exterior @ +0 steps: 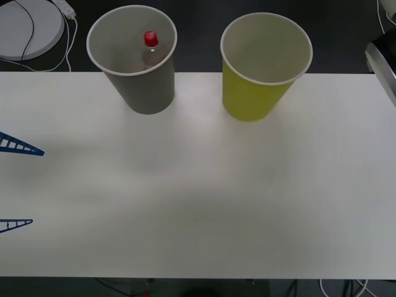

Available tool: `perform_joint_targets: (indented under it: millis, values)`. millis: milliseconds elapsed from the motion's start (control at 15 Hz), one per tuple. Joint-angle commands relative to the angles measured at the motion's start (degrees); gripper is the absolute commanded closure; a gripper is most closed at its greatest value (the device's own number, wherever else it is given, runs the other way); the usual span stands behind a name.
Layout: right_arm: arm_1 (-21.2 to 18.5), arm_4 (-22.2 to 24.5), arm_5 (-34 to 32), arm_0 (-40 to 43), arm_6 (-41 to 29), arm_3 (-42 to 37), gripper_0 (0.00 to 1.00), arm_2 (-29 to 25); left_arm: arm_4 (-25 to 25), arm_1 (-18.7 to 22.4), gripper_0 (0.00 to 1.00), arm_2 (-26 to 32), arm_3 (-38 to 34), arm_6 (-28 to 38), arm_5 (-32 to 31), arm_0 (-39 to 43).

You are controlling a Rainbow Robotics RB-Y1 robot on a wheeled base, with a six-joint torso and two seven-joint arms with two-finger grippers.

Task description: Put the can into the green bin and the plastic bottle into the gray bin

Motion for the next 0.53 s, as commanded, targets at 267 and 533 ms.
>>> perform_joint_targets:
  millis: [267,533]
  values:
    - [-12.78,-5.18,-3.08,10.45,-2.33,-21.79,0.0,-0.07,0.0,0.0,0.0,0.0,0.0,0.0,0.0,0.0]
    - [-22.28,-7.99,-3.08,20.47,-2.42,-37.96,0.0,-2.27,0.0,0.0,0.0,0.0,0.0,0.0,0.0,0.0]
